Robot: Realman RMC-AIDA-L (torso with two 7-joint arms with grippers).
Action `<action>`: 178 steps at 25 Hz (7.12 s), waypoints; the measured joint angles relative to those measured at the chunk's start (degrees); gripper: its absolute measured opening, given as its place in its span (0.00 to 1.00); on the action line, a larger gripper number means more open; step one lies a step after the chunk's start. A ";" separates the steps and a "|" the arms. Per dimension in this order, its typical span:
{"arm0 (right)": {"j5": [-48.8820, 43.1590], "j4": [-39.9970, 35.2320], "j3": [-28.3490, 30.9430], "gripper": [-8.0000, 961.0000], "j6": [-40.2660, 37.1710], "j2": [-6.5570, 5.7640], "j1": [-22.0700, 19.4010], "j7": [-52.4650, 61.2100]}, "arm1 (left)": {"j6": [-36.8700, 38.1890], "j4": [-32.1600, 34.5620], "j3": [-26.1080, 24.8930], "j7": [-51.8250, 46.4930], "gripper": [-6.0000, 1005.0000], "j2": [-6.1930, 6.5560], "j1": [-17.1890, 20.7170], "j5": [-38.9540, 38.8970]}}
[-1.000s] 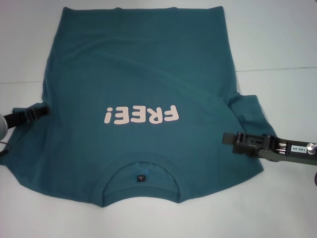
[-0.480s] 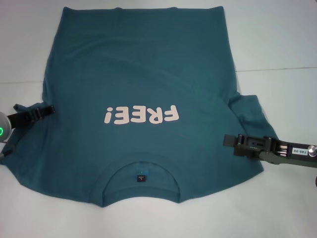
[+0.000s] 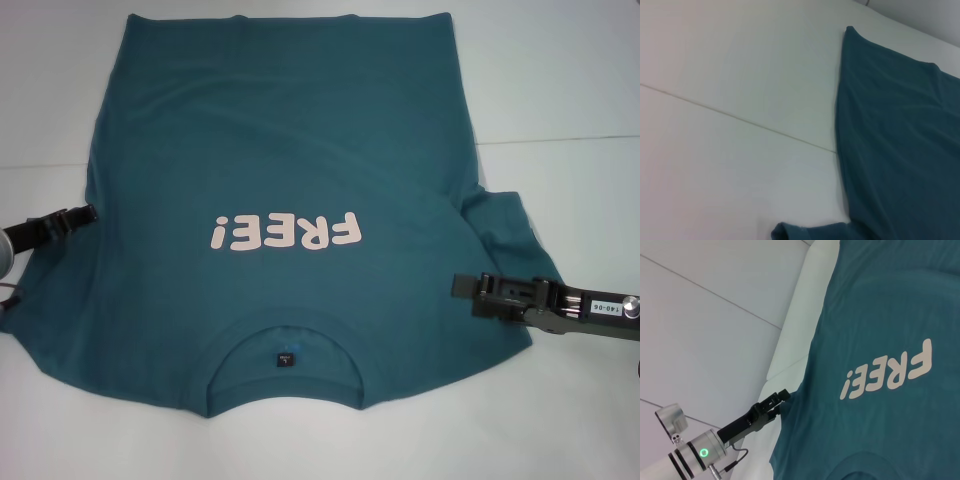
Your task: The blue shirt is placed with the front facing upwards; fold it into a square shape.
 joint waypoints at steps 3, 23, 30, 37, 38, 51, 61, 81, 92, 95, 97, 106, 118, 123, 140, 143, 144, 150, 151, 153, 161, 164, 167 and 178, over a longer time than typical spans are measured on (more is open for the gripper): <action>0.00 -0.01 0.00 0.97 -0.06 0.00 0.00 0.00 | 0.34 -0.05 0.48 -0.75 0.93 0.11 -0.12 0.08; 0.00 -0.01 0.30 0.97 -0.32 -0.17 -0.61 0.28 | -0.01 -0.87 3.01 -4.57 0.30 0.58 -1.20 4.12; 0.00 -0.01 0.37 0.97 -0.23 -0.17 -0.60 0.38 | -0.89 -0.83 3.13 -4.59 0.16 0.73 -1.44 4.64; 0.00 -0.01 0.52 0.97 -0.18 -0.41 -0.54 0.41 | -1.20 -0.14 3.14 -4.45 0.02 0.63 -1.34 4.74; 0.00 -0.01 0.53 0.97 -0.18 -0.41 -0.54 0.41 | -0.90 0.42 3.14 -4.49 0.02 0.53 -1.21 4.74; 0.01 -0.01 0.53 0.97 0.27 -0.62 -0.25 1.22 | 1.92 4.32 3.03 -5.39 0.02 0.99 -0.20 4.71; 0.04 -0.01 0.53 0.97 0.45 -0.58 0.12 1.31 | 4.15 9.64 2.89 -16.07 0.02 1.28 0.92 17.13; 0.00 -0.01 0.15 0.97 0.56 -0.38 0.19 1.41 | 11.81 19.61 3.89 -18.62 0.02 1.36 3.51 20.63; 0.00 -0.01 0.09 0.97 0.65 -0.52 -0.20 1.41 | 16.57 20.63 8.53 -23.00 0.02 0.90 -0.05 24.73; 0.00 -0.01 0.11 0.97 0.74 -0.58 -0.21 1.41 | 17.04 21.59 11.85 -27.11 0.02 0.10 -0.13 27.03; 0.00 -0.01 0.12 0.97 0.85 -0.60 -0.14 1.41 | 17.17 21.83 14.01 -29.35 0.02 -0.30 -0.36 28.03; 0.00 -0.01 0.08 0.97 1.09 -0.61 -0.08 1.30 | 19.46 21.16 16.02 -32.29 0.02 -1.78 -4.25 30.17; 0.00 -0.01 0.07 0.97 1.09 -0.49 -0.42 1.02 | 19.79 15.29 16.07 -33.26 0.02 -1.41 -8.92 30.20; 0.00 0.78 0.00 0.97 1.08 -0.63 -0.52 0.89 | 20.03 14.94 15.84 -33.85 0.02 -1.58 -9.62 30.18; -1.16 0.87 0.00 0.97 1.57 -0.70 -0.52 0.89 | 21.70 14.05 15.66 -33.42 0.19 -2.24 -10.69 29.49; -1.45 0.87 0.00 0.97 1.59 -0.74 -0.49 0.93 | 24.98 17.20 15.47 -33.57 0.26 -2.26 -9.27 29.42; -1.47 0.87 0.01 0.97 1.61 -0.74 -0.46 0.94 | 26.44 18.71 15.22 -33.67 0.28 -2.26 -8.43 29.32; -1.50 0.87 0.00 0.97 1.62 -0.83 -0.09 0.92 | 37.99 28.05 8.56 -33.85 0.45 -2.66 -2.34 24.62; -1.50 0.87 0.01 0.97 1.63 -0.88 0.01 0.93 | 39.89 29.04 7.60 -33.86 0.51 -2.74 -1.04 22.72; -1.50 0.77 0.00 0.97 1.62 -0.97 0.12 1.00 | 42.86 30.35 6.25 -33.87 0.63 -2.80 1.08 18.73; -1.50 0.73 0.00 0.97 1.32 -1.40 0.19 1.31 | 52.23 30.31 2.57 -33.89 0.77 -2.32 9.65 3.98; -1.49 0.74 0.00 0.97 1.35 -1.40 0.19 1.32 | 52.84 28.97 1.81 -33.93 0.76 -2.44 11.28 3.43; -1.49 0.72 0.00 0.97 1.36 -1.40 0.19 1.32 | 52.71 27.56 1.55 -33.96 0.76 -2.61 11.66 3.35; -1.49 0.77 0.00 0.97 1.58 -1.48 -0.38 1.32 | 46.46 24.31 1.70 -34.70 0.76 -4.25 11.04 3.51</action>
